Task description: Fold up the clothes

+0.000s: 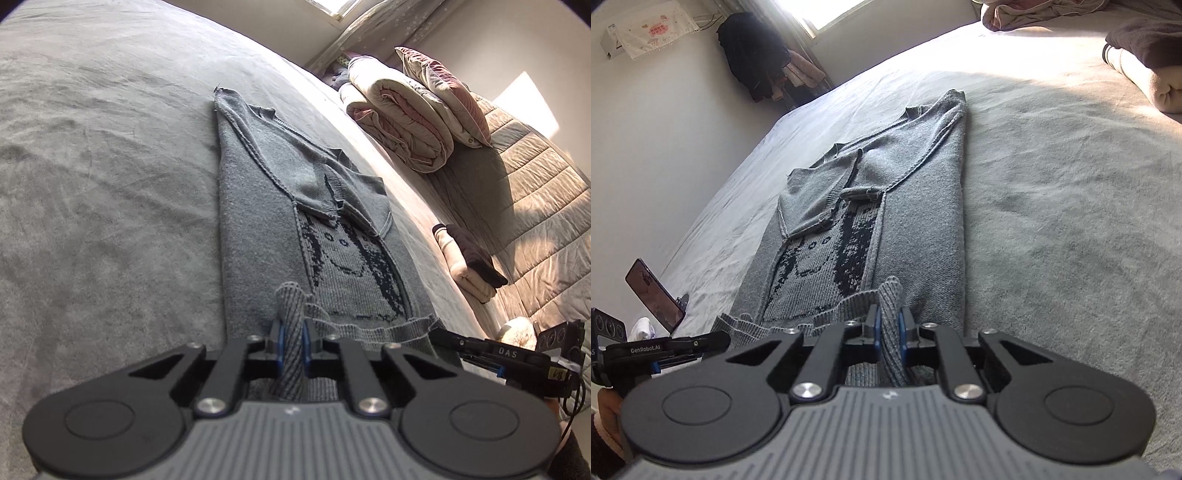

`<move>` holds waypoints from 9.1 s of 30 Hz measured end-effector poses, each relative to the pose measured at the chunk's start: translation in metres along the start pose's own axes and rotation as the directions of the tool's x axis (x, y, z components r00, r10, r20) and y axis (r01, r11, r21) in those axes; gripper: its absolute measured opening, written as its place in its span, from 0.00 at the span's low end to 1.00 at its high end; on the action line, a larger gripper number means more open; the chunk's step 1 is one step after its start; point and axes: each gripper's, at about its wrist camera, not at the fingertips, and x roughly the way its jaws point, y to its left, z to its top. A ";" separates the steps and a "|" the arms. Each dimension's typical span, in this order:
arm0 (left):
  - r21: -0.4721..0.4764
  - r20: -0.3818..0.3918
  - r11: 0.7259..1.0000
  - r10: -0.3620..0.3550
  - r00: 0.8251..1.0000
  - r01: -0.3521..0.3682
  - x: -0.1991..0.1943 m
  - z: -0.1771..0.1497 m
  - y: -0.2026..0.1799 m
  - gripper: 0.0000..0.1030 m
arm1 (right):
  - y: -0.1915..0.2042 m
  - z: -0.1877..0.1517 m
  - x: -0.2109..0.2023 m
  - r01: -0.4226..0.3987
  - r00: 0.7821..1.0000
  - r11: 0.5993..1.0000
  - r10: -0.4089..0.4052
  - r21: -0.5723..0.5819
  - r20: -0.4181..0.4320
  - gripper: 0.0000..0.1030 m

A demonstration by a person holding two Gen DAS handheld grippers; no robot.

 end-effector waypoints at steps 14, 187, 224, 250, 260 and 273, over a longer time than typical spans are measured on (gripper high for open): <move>-0.329 0.047 0.913 -0.239 0.970 0.240 0.015 0.023 0.020 0.07 | -0.026 0.032 -0.005 -0.218 0.973 0.939 0.189 0.265 0.132 0.11; 0.370 0.119 0.926 0.036 0.992 -0.078 -0.017 -0.026 -0.039 0.50 | 0.005 0.046 0.041 0.115 0.989 0.881 -0.060 -0.458 0.134 0.49; -0.248 -0.273 0.969 -0.088 0.958 0.019 -0.053 -0.055 0.014 0.53 | -0.046 0.023 -0.018 -0.042 0.970 0.985 0.080 0.166 -0.229 0.58; -0.372 0.008 0.857 -0.381 0.925 0.357 -0.066 -0.027 0.017 0.11 | -0.049 0.061 -0.025 -0.305 0.933 0.875 0.354 0.375 -0.067 0.17; -0.363 0.169 0.811 -0.426 0.889 0.458 -0.062 0.022 0.007 0.11 | -0.033 0.111 -0.027 -0.403 0.911 0.846 0.409 0.350 0.058 0.17; -0.356 0.277 0.816 -0.374 0.885 0.456 -0.017 0.095 0.006 0.10 | -0.046 0.173 0.013 -0.425 0.905 0.821 0.378 0.381 0.194 0.17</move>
